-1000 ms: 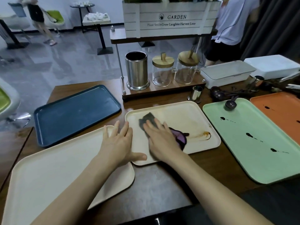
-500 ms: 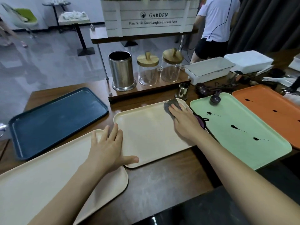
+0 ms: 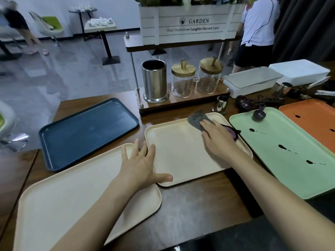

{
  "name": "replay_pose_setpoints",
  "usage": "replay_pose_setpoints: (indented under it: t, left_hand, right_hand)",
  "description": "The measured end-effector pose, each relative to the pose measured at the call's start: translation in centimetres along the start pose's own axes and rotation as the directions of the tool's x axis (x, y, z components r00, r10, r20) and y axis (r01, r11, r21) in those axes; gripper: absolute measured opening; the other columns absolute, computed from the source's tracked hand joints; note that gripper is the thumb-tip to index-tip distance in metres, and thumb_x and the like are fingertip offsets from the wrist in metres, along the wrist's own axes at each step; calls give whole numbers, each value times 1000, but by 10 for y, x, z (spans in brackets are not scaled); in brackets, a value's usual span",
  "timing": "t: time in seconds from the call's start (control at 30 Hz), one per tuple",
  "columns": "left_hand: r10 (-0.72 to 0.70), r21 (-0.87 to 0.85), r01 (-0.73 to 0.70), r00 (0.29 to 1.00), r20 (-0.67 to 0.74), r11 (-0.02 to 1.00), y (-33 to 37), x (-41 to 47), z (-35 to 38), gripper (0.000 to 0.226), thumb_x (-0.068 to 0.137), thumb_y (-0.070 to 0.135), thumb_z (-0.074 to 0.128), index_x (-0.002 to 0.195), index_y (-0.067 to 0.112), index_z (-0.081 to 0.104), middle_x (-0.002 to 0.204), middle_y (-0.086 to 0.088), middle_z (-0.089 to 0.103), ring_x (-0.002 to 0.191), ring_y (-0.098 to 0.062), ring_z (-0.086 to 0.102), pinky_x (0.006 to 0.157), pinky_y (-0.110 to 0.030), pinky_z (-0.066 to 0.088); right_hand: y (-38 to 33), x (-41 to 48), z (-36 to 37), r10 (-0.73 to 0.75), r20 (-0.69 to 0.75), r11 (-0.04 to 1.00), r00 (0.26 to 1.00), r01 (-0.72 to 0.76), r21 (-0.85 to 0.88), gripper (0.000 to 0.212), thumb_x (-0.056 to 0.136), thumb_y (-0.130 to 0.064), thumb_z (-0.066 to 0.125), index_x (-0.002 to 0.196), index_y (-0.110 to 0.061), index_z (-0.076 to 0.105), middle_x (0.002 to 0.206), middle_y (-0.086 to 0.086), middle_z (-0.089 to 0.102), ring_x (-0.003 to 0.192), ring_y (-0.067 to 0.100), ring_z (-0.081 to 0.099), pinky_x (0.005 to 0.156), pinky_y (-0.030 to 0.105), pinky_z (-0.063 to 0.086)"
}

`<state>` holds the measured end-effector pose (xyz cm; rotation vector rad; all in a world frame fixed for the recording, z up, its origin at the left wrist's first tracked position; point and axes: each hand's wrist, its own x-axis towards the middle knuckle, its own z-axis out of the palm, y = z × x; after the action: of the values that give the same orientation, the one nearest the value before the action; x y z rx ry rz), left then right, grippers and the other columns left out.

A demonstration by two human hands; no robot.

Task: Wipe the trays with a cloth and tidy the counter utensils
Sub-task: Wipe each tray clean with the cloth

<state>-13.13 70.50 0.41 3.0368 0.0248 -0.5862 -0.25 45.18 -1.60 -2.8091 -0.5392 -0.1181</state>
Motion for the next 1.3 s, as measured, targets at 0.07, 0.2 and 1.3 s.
replay_pose_setpoints:
  t: [0.07, 0.2, 1.3]
  left_hand:
    - [5, -3, -5, 1000, -10, 1000, -1, 0, 1, 123, 74, 94, 41, 162, 25, -8, 171, -3, -15, 154, -31, -25, 119, -67, -12]
    - [0, 0, 0, 1000, -6, 1000, -1, 1, 2, 124, 74, 95, 41, 163, 25, -8, 171, -3, -14, 154, -30, -25, 119, -66, -13]
    - [-72, 54, 71, 997, 8, 996, 13, -5, -13, 119, 76, 89, 51, 164, 23, 5, 170, -7, -15, 155, -35, -21, 119, -69, -10]
  right_hand:
    - [-22, 9, 4, -97, -28, 995, 995, 98, 35, 36, 100, -20, 45, 135, -17, 52, 142, 1, 53, 130, 30, 43, 98, 40, 39]
    - [-77, 18, 27, -278, -20, 960, 960, 278, 36, 38, 97, -18, 47, 135, -17, 54, 141, -1, 54, 125, 30, 45, 102, 43, 39]
    - [30, -100, -49, -156, 172, 987, 973, 148, 58, 48, 98, -10, 47, 138, -37, 55, 153, -21, 38, 153, 19, 10, 123, 26, 2]
